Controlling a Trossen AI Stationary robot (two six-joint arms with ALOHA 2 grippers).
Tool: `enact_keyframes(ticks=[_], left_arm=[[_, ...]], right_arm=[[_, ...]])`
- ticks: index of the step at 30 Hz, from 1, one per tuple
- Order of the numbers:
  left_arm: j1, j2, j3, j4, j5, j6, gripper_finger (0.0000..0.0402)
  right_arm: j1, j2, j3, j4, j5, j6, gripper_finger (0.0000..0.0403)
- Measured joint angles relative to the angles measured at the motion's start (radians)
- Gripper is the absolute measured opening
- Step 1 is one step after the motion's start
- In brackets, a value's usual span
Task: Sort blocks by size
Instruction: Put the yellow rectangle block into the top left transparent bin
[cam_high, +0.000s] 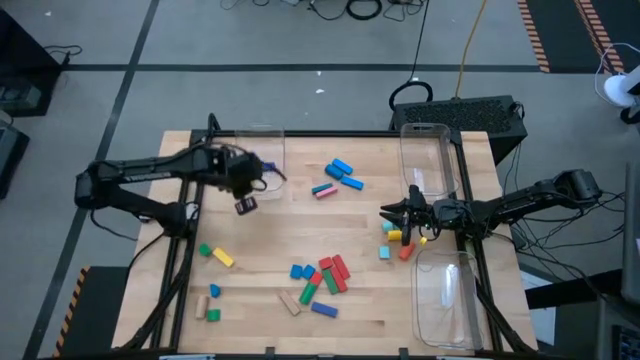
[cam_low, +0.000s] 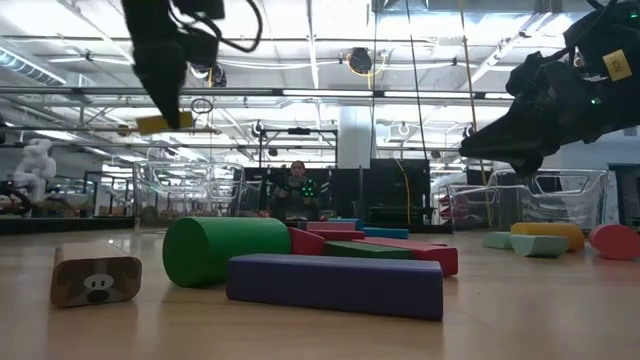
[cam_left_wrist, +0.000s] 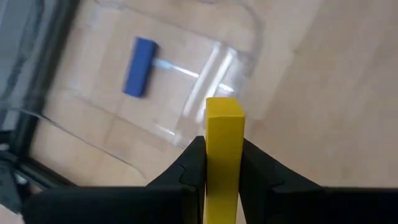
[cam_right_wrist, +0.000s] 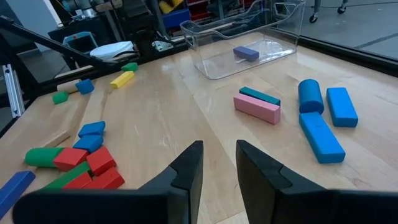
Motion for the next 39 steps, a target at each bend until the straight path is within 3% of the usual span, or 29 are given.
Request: enact_keyframes(ticks=[7,11,19,26,34,39], left_arm=[[0.164,0.132,0.0,0.152,0.016,0.192,0.0061],[0.23,0.23,0.0,0.236,0.092,0.26,0.0061],[0.289,0.386,0.0,0.264,0.107,0.352,0.0061],[0.31,0.453,0.0,0.339,0.15,0.391,0.0062],[0.311,0.461,0.002,0.333,0.159,0.384,0.0144],[0.311,0.461,0.002,0.331,0.15,0.383,0.016]], right_arm=[[0.0,0.0,0.0,-0.001,0.0,0.0,0.0079],[0.0,0.0,0.0,-0.003,0.0,0.0,0.0079],[0.0,0.0,0.001,-0.043,0.0,0.002,0.0079],[0.0,0.0,0.001,-0.061,0.0,0.008,0.0079],[0.0,0.0,0.001,-0.061,-0.003,0.008,0.0079],[0.0,0.0,0.001,-0.061,-0.004,0.008,0.0079]])
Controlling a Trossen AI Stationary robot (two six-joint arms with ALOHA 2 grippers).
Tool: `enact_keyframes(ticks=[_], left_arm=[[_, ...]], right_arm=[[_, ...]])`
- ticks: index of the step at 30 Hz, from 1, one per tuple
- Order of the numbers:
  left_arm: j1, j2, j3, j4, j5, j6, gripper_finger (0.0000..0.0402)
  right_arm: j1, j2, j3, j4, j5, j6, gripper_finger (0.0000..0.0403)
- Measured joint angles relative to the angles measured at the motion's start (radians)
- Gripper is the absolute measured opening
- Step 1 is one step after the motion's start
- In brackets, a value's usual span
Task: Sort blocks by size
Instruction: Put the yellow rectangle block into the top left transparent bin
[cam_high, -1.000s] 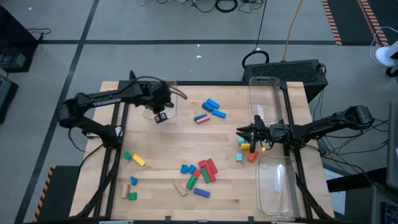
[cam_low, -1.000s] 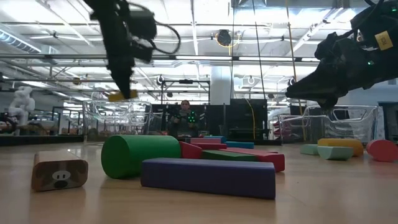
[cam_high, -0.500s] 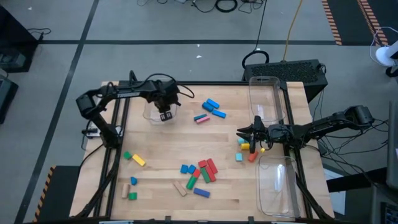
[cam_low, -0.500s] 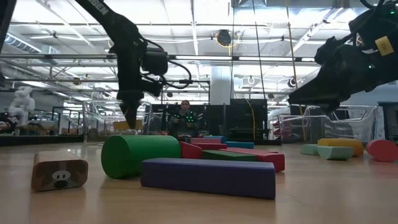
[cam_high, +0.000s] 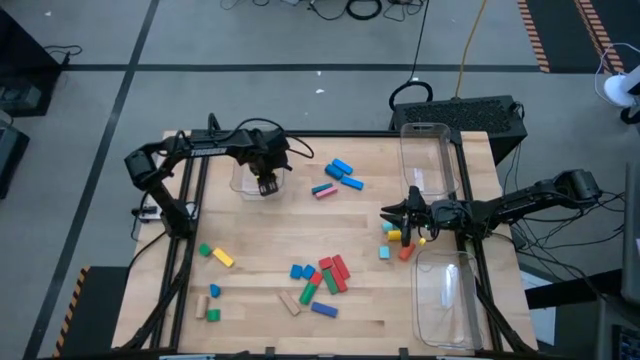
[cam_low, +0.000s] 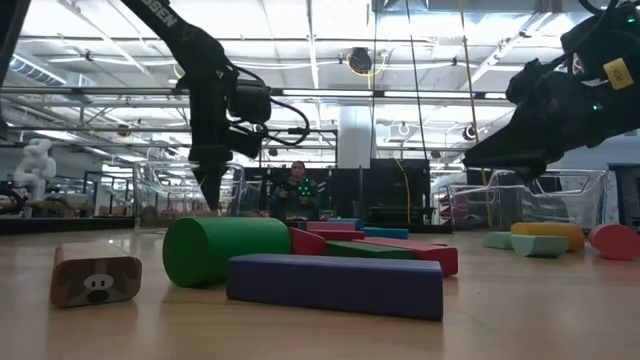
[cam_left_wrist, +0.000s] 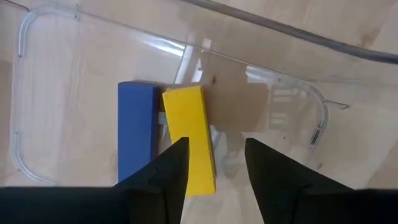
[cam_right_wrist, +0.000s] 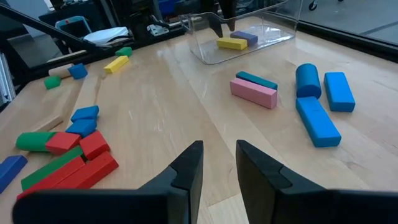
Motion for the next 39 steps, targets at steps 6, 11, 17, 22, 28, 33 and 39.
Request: enact_keyframes(ticks=[6,11,17,22,28,33,39], left_arm=[[0.0,-0.001,0.054,-0.099,-0.042,-0.026,0.014],[-0.001,-0.003,0.152,-0.246,-0.052,-0.051,0.0107],[-0.001,-0.005,0.28,-0.452,-0.076,-0.104,0.0072],[-0.016,-0.005,0.355,-0.589,-0.072,-0.142,0.0027],[-0.09,-0.047,0.359,-0.716,-0.035,-0.249,0.0005],[-0.209,-0.147,0.35,-0.767,-0.026,-0.358,0.0003],[-0.373,-0.294,0.35,-0.776,0.017,-0.617,0.0002]], right_arm=[[0.0,0.0,0.0,0.003,0.0,0.0,0.0079],[0.0,0.0,0.0,0.005,0.0,0.0,0.0079],[0.0,0.0,0.0,0.005,0.0,0.0,0.0079],[0.0,0.0,0.0,0.004,0.0,0.0,0.0079],[0.0,0.0,0.0,0.001,0.0,-0.005,0.0079],[0.0,0.0,0.0,-0.018,0.0,0.0,0.0079],[0.0,0.0,0.0,-0.018,0.0,0.048,0.0079]])
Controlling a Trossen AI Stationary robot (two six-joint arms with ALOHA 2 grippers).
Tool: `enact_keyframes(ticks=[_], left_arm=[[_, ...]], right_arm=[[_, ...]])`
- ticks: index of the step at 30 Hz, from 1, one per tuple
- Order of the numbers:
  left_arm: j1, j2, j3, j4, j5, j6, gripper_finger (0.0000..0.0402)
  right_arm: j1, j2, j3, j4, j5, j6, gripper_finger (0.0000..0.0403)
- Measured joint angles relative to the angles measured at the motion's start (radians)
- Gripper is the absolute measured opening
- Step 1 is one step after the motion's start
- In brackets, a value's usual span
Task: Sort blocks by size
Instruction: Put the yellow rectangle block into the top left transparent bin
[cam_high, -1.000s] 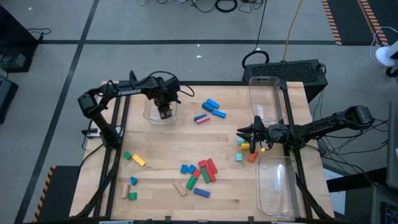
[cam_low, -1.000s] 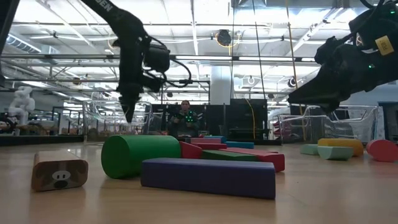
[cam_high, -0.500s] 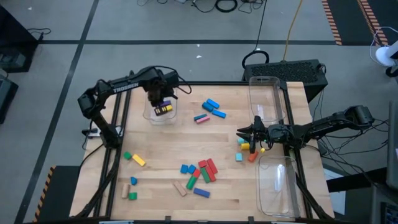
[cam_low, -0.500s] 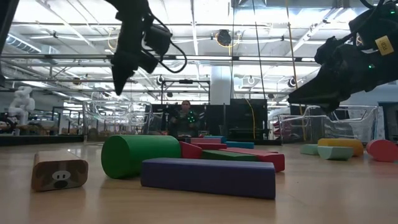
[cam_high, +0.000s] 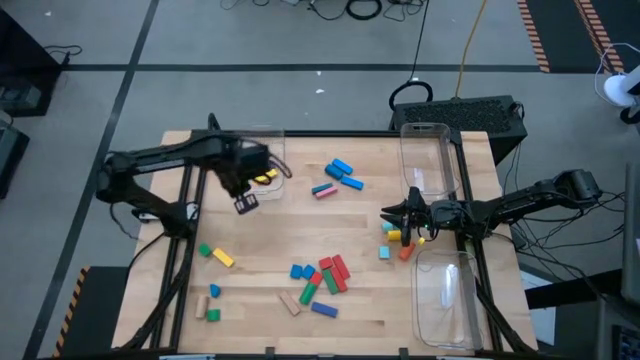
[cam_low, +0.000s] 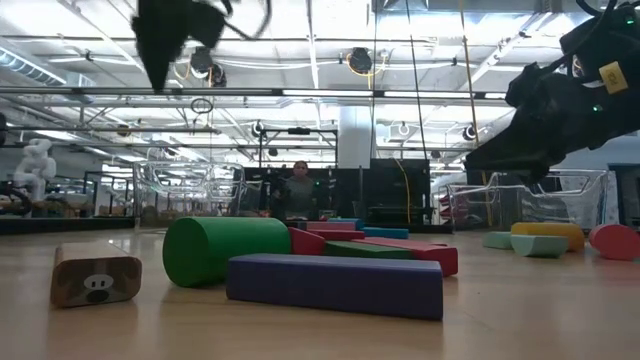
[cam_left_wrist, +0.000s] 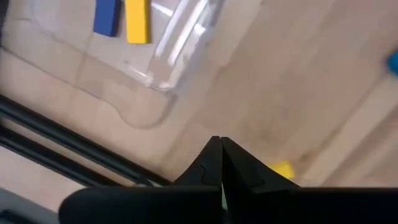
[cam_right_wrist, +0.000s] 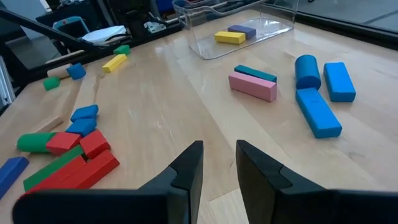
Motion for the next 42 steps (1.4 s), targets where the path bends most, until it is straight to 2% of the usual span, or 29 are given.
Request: enact_keyframes(ticks=[3,8,13,23,29,38,42], left_arm=[[-0.094,-0.062,-0.022,-0.001,0.003,-0.132,0.0001],[-0.241,-0.127,-0.134,0.017,0.049,-0.239,0.0001],[-0.361,-0.137,-0.257,0.099,0.091,-0.284,0.0001],[-0.56,-0.137,-0.497,0.395,0.153,-0.3,0.0],[-0.621,-0.137,-0.567,0.411,0.154,-0.3,0.0018],[-0.651,-0.133,-0.571,0.433,0.097,-0.296,0.0029],[-0.665,-0.097,-0.571,0.448,0.089,-0.208,0.0029]], right_arm=[[0.0,0.0,0.0,-0.002,0.0,0.009,0.0079],[0.0,0.0,0.0,-0.003,0.0,0.005,0.0079],[0.0,0.0,0.0,-0.018,0.0,0.006,0.0079],[0.0,0.0,0.0,-0.016,0.0,-0.018,0.0079],[0.0,0.0,0.0,-0.015,0.0,-0.051,0.0079],[0.0,0.0,0.0,-0.014,0.0,-0.078,0.0079],[0.0,0.0,0.0,-0.014,0.0,-0.087,0.0079]])
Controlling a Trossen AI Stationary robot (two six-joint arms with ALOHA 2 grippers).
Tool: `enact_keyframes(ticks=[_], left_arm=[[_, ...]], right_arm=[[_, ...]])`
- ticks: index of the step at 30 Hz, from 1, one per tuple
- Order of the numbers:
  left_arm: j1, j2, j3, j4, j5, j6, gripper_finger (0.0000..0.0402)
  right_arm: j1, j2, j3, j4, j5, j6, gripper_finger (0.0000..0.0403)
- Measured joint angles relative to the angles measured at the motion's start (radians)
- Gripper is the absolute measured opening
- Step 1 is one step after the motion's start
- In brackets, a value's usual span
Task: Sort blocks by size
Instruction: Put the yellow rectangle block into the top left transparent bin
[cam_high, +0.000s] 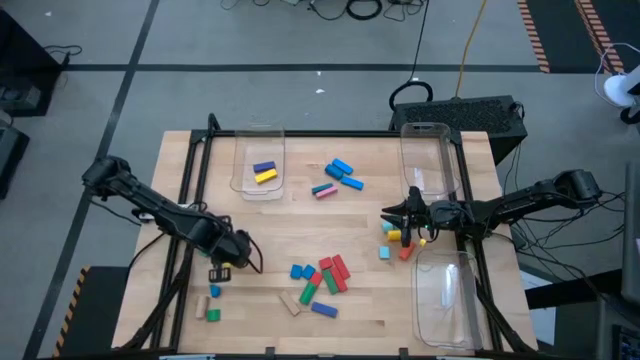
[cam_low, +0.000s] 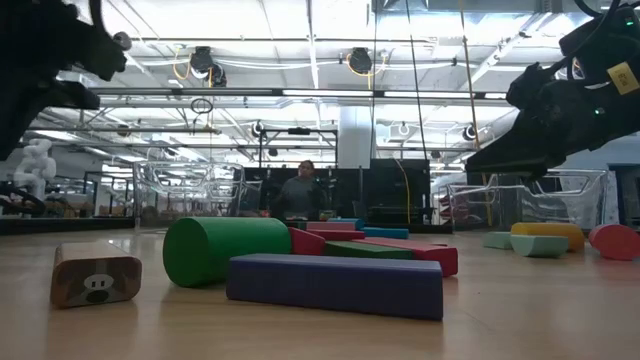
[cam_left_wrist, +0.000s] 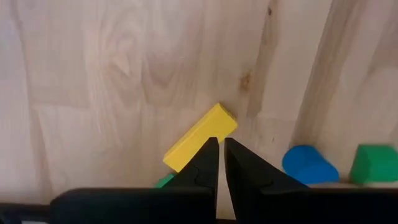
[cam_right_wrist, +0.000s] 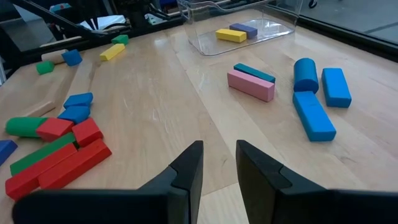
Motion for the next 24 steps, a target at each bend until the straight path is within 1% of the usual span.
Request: enact_keyframes(ticks=[3,5,7,10,12,14,16,17,19,24], left_arm=[[0.001,0.05,0.0,0.014,0.047,0.065,0.0035],[0.002,0.092,0.0,0.014,0.074,0.087,0.0051],[0.003,0.139,0.0,0.013,0.1,0.105,0.0077],[0.0,0.213,0.0,0.011,0.111,0.147,0.0129],[0.0,0.257,0.0,0.007,0.088,0.172,0.0164],[0.0,0.291,0.0,0.002,0.034,0.184,0.0197],[0.001,0.315,0.0,-0.004,-0.013,0.21,0.0223],[0.001,0.324,0.0,-0.004,-0.018,0.23,0.0234],[0.001,0.338,0.001,-0.005,-0.017,0.265,0.0245],[0.001,0.349,0.001,-0.009,0.011,0.286,0.0248]], right_arm=[[0.0,0.0,0.0,0.0,0.0,-0.011,0.0079],[0.0,0.0,0.0,0.0,0.0,-0.013,0.008],[0.0,0.0,0.0,0.0,0.0,-0.014,0.008],[0.0,0.0,0.0,0.0,0.0,-0.017,0.008],[0.0,0.0,0.0,0.0,0.0,-0.017,0.008],[0.0,0.0,0.0,0.0,0.0,-0.017,0.008],[0.0,0.0,0.0,0.0,0.0,-0.017,0.0079],[0.0,0.0,0.0,0.0,0.0,-0.017,0.008],[0.0,0.0,0.0,0.0,0.0,-0.017,0.008],[0.0,0.0,0.0,0.0,0.0,-0.018,0.008]])
